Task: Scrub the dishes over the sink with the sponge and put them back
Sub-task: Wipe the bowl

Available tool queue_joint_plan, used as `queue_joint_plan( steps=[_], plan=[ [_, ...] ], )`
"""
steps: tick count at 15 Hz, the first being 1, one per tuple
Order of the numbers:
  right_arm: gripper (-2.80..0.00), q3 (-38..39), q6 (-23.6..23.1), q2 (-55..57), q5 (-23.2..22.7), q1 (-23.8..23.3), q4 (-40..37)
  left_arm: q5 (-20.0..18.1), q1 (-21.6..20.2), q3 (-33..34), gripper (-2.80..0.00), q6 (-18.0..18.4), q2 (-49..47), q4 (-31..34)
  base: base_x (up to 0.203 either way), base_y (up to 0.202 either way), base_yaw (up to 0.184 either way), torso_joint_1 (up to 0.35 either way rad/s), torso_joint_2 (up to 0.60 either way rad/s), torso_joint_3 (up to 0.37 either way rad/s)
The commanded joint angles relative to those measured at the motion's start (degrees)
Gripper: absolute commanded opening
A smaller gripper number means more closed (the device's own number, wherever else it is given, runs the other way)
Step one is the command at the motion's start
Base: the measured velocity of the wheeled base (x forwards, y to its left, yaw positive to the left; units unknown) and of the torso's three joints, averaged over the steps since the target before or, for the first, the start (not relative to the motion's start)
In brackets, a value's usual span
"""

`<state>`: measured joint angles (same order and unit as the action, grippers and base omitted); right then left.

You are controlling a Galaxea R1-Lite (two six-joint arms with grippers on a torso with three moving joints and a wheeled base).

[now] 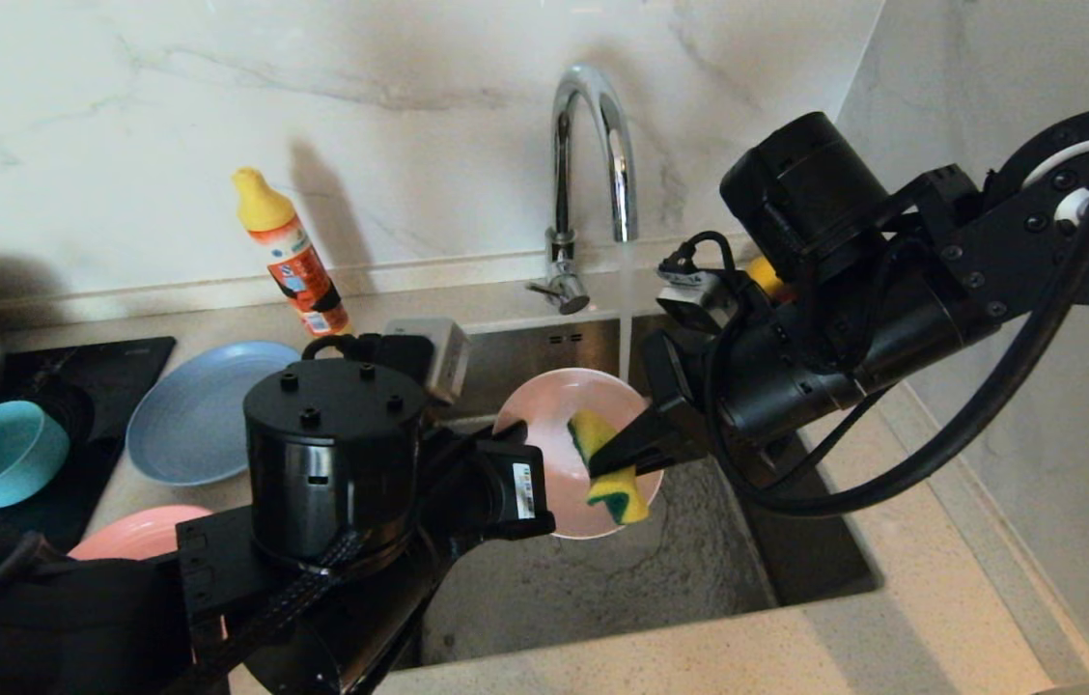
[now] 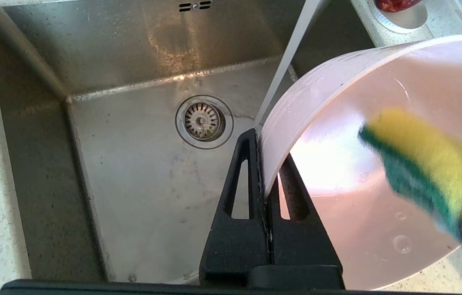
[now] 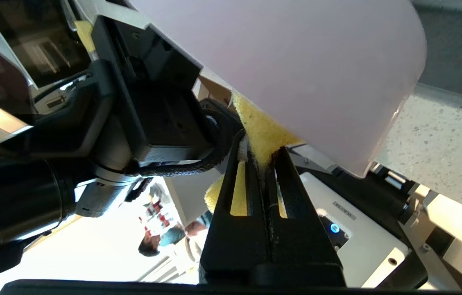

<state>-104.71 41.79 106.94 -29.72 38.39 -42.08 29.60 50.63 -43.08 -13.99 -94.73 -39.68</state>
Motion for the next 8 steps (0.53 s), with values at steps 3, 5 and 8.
queue_joint_plan(
  steps=[3, 5, 8],
  plan=[
    [-2.80, -0.9, 0.1, 0.4, 0.5, 0.2, 0.6, 0.2, 0.0, 0.8, -2.80, -0.1, 0.1, -0.2, 0.000, 0.000, 0.000, 0.000, 0.00, 0.000],
    [-2.80, -1.9, -0.2, 1.3, 0.4, 0.5, 0.8, 0.0, 0.0, 1.1, -2.80, -0.3, 0.3, -0.2, 0.000, 0.000, 0.000, 0.000, 0.00, 0.000],
    [-2.80, -3.4, 0.0, 1.6, 0.5, 0.5, 0.5, 0.0, 0.0, 1.2, -2.80, -0.3, 0.3, -0.2, 0.000, 0.000, 0.000, 0.000, 0.00, 0.000]
  ],
)
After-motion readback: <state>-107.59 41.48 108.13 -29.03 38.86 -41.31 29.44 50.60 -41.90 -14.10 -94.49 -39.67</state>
